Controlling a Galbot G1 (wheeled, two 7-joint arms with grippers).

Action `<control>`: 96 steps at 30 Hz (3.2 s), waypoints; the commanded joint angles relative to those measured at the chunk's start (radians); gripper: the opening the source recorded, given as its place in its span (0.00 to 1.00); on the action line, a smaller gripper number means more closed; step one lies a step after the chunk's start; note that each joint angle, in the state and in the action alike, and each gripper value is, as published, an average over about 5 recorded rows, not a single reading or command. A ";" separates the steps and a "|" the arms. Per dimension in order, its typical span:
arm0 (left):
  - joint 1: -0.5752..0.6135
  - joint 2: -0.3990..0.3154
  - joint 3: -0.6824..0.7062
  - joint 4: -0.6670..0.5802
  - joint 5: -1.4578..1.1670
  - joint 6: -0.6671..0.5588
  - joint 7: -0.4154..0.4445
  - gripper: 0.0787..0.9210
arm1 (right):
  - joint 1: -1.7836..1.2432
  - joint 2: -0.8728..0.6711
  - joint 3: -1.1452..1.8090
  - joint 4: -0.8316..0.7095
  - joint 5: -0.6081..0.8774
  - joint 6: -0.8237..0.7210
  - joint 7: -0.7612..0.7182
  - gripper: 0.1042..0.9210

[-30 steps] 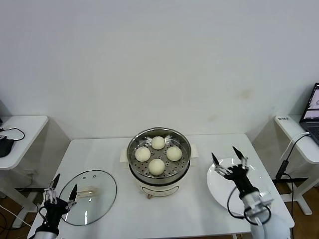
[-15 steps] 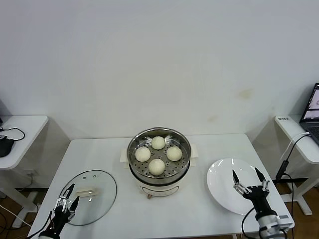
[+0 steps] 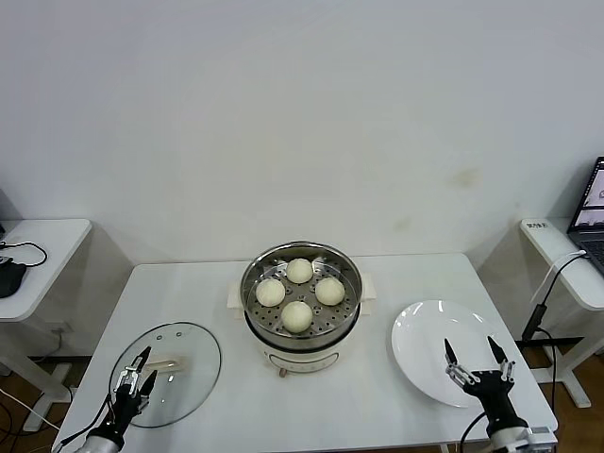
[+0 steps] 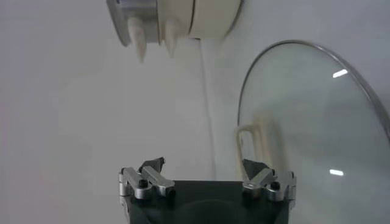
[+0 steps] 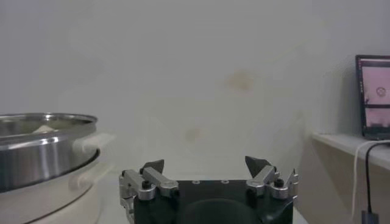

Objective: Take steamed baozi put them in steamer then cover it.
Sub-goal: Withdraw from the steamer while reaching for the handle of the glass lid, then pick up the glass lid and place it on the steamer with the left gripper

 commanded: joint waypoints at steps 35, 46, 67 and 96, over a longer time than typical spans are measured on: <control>-0.257 0.012 0.098 0.221 -0.045 0.049 0.050 0.85 | -0.023 0.027 -0.010 -0.034 -0.047 -0.001 -0.021 0.88; -0.220 -0.004 0.085 0.205 -0.066 0.045 0.002 0.49 | -0.020 0.024 -0.019 -0.036 -0.050 -0.003 -0.023 0.88; -0.154 0.055 -0.048 0.030 -0.246 -0.032 -0.069 0.09 | -0.028 0.001 -0.054 -0.004 -0.064 0.002 -0.028 0.88; -0.586 0.282 0.529 -0.349 -0.395 0.517 0.350 0.09 | -0.008 0.031 -0.086 -0.007 -0.194 -0.007 -0.047 0.88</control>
